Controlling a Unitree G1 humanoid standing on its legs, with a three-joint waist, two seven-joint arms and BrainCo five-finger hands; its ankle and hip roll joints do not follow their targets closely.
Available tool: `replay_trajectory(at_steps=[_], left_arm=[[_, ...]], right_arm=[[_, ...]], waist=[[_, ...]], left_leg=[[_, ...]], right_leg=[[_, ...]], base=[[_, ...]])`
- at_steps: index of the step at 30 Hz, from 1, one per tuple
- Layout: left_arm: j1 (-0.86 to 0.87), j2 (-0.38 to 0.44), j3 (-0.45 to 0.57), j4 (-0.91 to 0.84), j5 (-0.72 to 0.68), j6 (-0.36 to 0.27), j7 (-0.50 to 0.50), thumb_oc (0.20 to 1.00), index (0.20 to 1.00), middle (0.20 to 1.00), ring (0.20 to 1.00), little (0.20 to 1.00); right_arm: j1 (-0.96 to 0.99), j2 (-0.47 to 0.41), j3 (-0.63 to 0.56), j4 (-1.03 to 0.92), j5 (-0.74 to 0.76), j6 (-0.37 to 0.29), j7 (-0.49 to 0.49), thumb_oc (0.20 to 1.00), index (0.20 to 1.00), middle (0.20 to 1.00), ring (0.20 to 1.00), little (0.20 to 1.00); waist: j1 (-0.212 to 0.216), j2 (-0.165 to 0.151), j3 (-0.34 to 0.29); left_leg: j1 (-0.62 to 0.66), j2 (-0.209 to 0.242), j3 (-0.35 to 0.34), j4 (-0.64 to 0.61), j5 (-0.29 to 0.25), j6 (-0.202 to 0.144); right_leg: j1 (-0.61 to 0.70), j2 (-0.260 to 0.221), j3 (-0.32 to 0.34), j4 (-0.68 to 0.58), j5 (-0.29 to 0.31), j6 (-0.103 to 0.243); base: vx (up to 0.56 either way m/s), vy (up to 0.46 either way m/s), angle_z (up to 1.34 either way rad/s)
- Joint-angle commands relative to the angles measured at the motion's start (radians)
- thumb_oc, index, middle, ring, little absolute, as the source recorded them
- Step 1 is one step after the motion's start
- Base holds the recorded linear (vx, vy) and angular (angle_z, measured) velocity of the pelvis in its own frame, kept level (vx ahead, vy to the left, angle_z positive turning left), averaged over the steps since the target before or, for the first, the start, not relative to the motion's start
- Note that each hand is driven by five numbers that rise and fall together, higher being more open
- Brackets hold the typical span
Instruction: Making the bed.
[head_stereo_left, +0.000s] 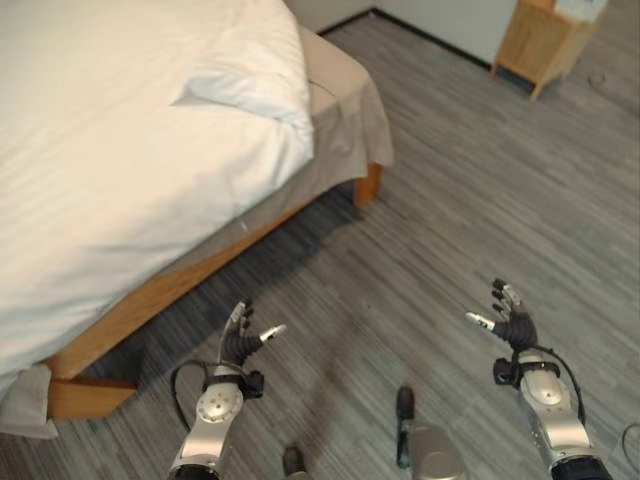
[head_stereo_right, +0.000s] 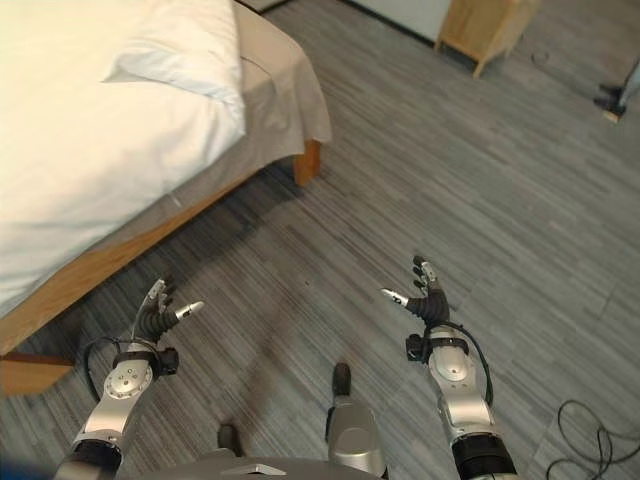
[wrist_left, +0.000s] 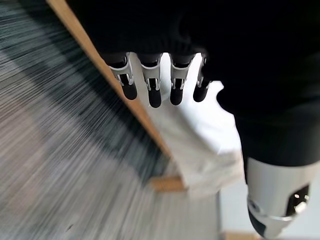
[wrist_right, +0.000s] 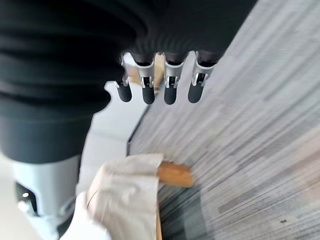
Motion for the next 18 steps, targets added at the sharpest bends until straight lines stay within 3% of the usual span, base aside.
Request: replay_trajectory(at_steps=[1,2,3,4,5,6,7,9,10,12,13,16,17,18], left_arm=[[-0.031,0.056,0.044,-0.059,0.009,-0.063,0.0,1.0,1.0,1.0,1.0,1.0],[-0.023,0.052,0.044,-0.065,0.0,-0.06,-0.006,1.0,1.0,1.0,1.0,1.0],[-0.023,0.052,0.045,-0.065,0.0,-0.06,-0.006,1.0,1.0,1.0,1.0,1.0],[-0.015,0.052,0.039,-0.111,-0.017,-0.061,-0.017,1.0,1.0,1.0,1.0,1.0],[-0.032,0.04,0.027,-0.122,-0.039,-0.07,-0.017,1.0,1.0,1.0,1.0,1.0],[-0.033,0.04,0.027,-0.122,-0.04,-0.07,-0.017,1.0,1.0,1.0,1.0,1.0],[-0.04,0.038,0.022,-0.13,-0.042,-0.068,-0.016,1.0,1.0,1.0,1.0,1.0],[-0.036,0.035,0.023,-0.138,-0.045,-0.07,-0.022,1.0,1.0,1.0,1.0,1.0],[-0.016,0.037,0.03,-0.164,-0.04,-0.074,-0.035,1.0,1.0,1.0,1.0,1.0],[0.002,0.034,0.038,-0.179,-0.031,-0.069,-0.05,1.0,1.0,1.0,1.0,1.0],[0.013,0.024,0.047,-0.168,-0.03,-0.064,-0.05,1.0,1.0,1.0,1.0,1.0],[0.014,0.023,0.047,-0.167,-0.03,-0.064,-0.051,1.0,1.0,1.0,1.0,1.0],[0.042,0.009,0.06,-0.155,-0.04,-0.053,-0.053,1.0,1.0,1.0,1.0,1.0],[0.045,0.009,0.06,-0.157,-0.04,-0.053,-0.054,1.0,1.0,1.0,1.0,1.0]], right_arm=[[0.011,-0.022,0.02,-0.071,0.028,-0.055,0.033,1.0,1.0,1.0,1.0,1.0],[0.006,-0.029,0.03,-0.068,0.033,-0.051,0.041,1.0,1.0,1.0,1.0,1.0],[0.005,-0.029,0.03,-0.068,0.033,-0.05,0.042,1.0,1.0,1.0,1.0,1.0],[-0.001,-0.047,0.039,-0.077,0.039,-0.047,0.04,1.0,1.0,1.0,1.0,1.0],[-0.007,-0.064,0.034,-0.079,0.037,-0.035,0.037,1.0,1.0,1.0,1.0,1.0],[-0.007,-0.064,0.033,-0.08,0.037,-0.035,0.037,1.0,1.0,1.0,1.0,1.0],[-0.018,-0.075,0.031,-0.079,0.029,-0.028,0.033,1.0,1.0,1.0,1.0,1.0],[-0.024,-0.077,0.031,-0.073,0.023,-0.02,0.035,1.0,1.0,1.0,1.0,1.0],[-0.022,-0.078,0.029,-0.074,0.02,-0.014,0.05,1.0,1.0,1.0,1.0,1.0],[-0.011,-0.071,0.024,-0.073,0.022,-0.011,0.065,1.0,1.0,1.0,1.0,1.0],[-0.012,-0.066,0.021,-0.063,0.033,-0.015,0.063,1.0,1.0,1.0,1.0,1.0],[-0.011,-0.067,0.021,-0.063,0.033,-0.015,0.063,1.0,1.0,1.0,1.0,1.0],[-0.023,-0.077,0.026,-0.079,0.02,-0.011,0.065,1.0,1.0,1.0,1.0,1.0],[-0.021,-0.077,0.026,-0.08,0.02,-0.01,0.065,1.0,1.0,1.0,1.0,1.0]], waist=[[-0.014,0.025,-0.014],[-0.006,0.027,-0.009],[-0.013,0.025,-0.014],[0.029,-0.003,0.018],[0.042,-0.026,0.032],[0.042,-0.03,0.031],[0.057,-0.033,0.038],[0.068,-0.036,0.032],[0.089,-0.013,0.025],[0.113,0.007,0.002],[0.128,0.026,-0.004],[0.131,0.021,0.0],[0.162,0.033,-0.02],[0.16,0.031,-0.018]], left_leg=[[0.129,0.09,0.006,0.165,0.051,-0.043],[0.081,0.111,-0.01,0.289,0.12,-0.039],[0.069,0.109,-0.02,0.29,0.125,-0.04],[-0.048,0.081,-0.058,0.552,0.206,-0.019],[-0.129,0.084,0.002,0.672,0.179,-0.012],[-0.131,0.08,0.003,0.67,0.183,-0.009],[-0.187,0.062,0.024,0.673,0.148,-0.007],[-0.242,0.036,0.059,0.638,0.129,-0.001],[-0.33,0.017,0.119,0.471,0.125,0.008],[-0.336,0.022,0.232,0.207,0.18,0.009],[-0.363,0.057,0.324,0.065,0.257,0.005],[-0.343,0.045,0.332,0.041,0.267,0.004],[-0.382,0.065,0.314,-0.013,0.288,0.011],[-0.378,0.063,0.312,-0.012,0.287,0.009]], right_leg=[[-0.074,-0.071,0.045,-0.093,0.157,0.092],[-0.05,-0.059,0.036,-0.088,0.135,0.062],[-0.055,-0.064,0.03,-0.088,0.137,0.059],[0.038,-0.052,0.034,-0.102,0.093,0.0],[0.124,-0.046,0.041,-0.137,0.056,-0.02],[0.122,-0.05,0.042,-0.138,0.059,-0.02],[0.157,-0.047,0.052,-0.154,0.041,-0.018],[0.183,-0.047,0.062,-0.167,0.025,-0.009],[0.248,-0.018,0.079,-0.181,-0.019,0.009],[0.294,-0.009,0.086,-0.181,-0.061,0.033],[0.368,0.002,0.082,-0.181,-0.092,0.049],[0.375,-0.006,0.084,-0.181,-0.095,0.052],[0.471,-0.014,0.099,-0.181,-0.121,0.075],[0.476,-0.016,0.097,-0.181,-0.123,0.075]], base=[[0.36,-0.296,0.24],[0.24,-0.216,0.04],[0.39,-0.396,-0.28],[0.57,-0.485,-0.49],[0.57,-0.473,-0.23],[0.44,-0.248,-0.07],[0.29,-0.067,-0.2],[0.41,-0.047,-0.36],[0.54,0.028,-0.38],[0.79,0.1,-0.34],[0.66,0.105,-0.25],[0.37,0.056,-0.12],[0.64,0.096,-0.34],[1.12,0.164,-0.42]])
